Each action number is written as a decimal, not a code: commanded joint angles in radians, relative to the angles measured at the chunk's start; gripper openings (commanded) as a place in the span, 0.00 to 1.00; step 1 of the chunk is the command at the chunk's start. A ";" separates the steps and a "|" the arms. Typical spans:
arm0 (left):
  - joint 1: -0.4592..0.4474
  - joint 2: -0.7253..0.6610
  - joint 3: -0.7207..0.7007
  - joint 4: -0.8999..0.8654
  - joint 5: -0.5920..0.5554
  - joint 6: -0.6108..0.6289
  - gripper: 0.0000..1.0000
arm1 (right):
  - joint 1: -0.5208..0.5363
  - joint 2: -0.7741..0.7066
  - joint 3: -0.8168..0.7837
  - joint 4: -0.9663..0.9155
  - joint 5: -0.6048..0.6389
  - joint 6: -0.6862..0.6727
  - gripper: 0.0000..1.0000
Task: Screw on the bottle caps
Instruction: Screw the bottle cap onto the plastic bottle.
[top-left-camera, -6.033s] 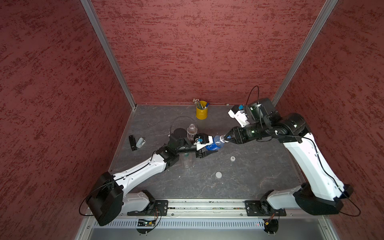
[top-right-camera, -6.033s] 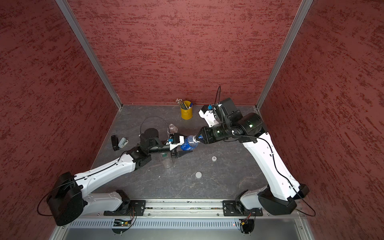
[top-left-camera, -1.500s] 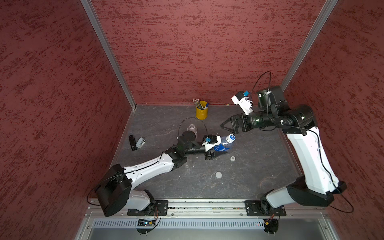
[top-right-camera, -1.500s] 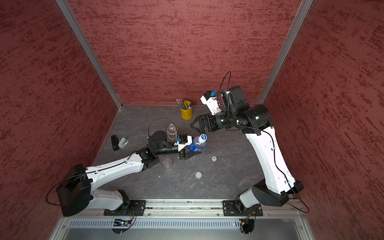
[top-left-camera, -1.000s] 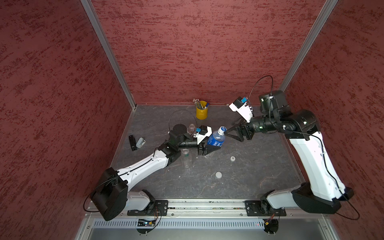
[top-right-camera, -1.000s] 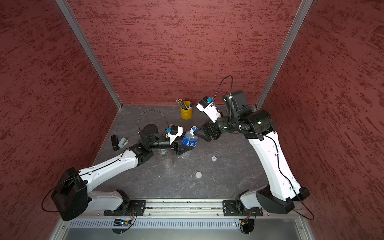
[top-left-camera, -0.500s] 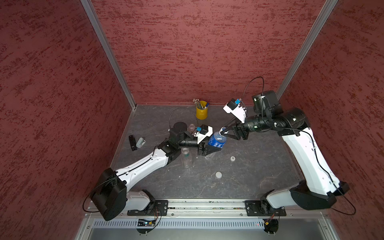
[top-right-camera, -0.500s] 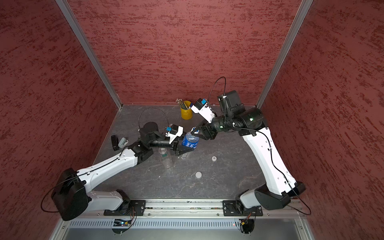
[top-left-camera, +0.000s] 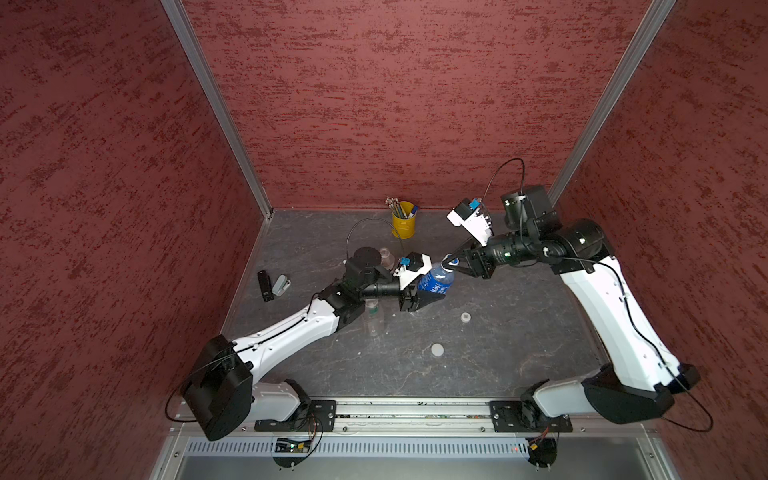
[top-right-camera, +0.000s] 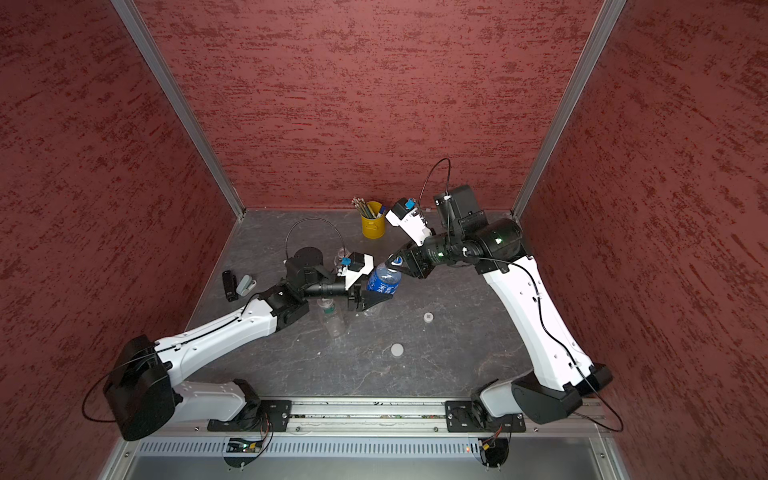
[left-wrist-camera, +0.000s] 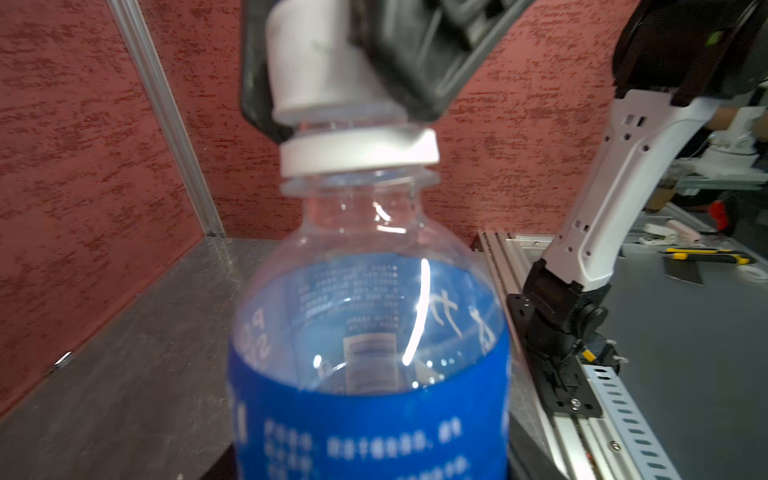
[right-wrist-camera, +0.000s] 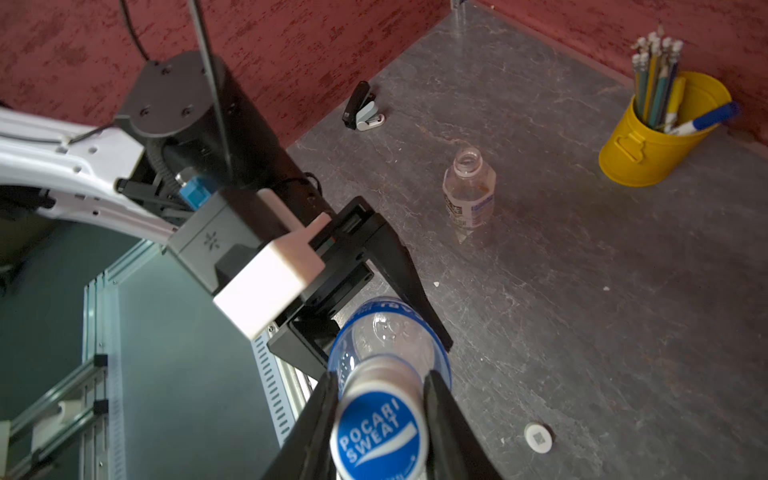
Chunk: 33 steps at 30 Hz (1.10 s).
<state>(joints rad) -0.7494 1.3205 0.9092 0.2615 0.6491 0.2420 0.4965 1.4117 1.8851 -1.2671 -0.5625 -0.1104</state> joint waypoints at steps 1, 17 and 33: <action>-0.063 -0.041 0.013 0.071 -0.216 0.141 0.56 | 0.009 -0.025 -0.063 0.107 0.099 0.257 0.24; -0.256 0.070 0.031 0.233 -0.652 0.521 0.57 | 0.061 -0.155 -0.237 0.269 0.359 0.912 0.45; 0.109 -0.069 0.112 -0.359 0.184 0.295 0.57 | 0.017 -0.283 -0.266 0.219 -0.011 -0.379 0.84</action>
<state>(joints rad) -0.6510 1.2510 0.9844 0.0414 0.6487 0.5350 0.5137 1.1114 1.6329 -1.0618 -0.4858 -0.2058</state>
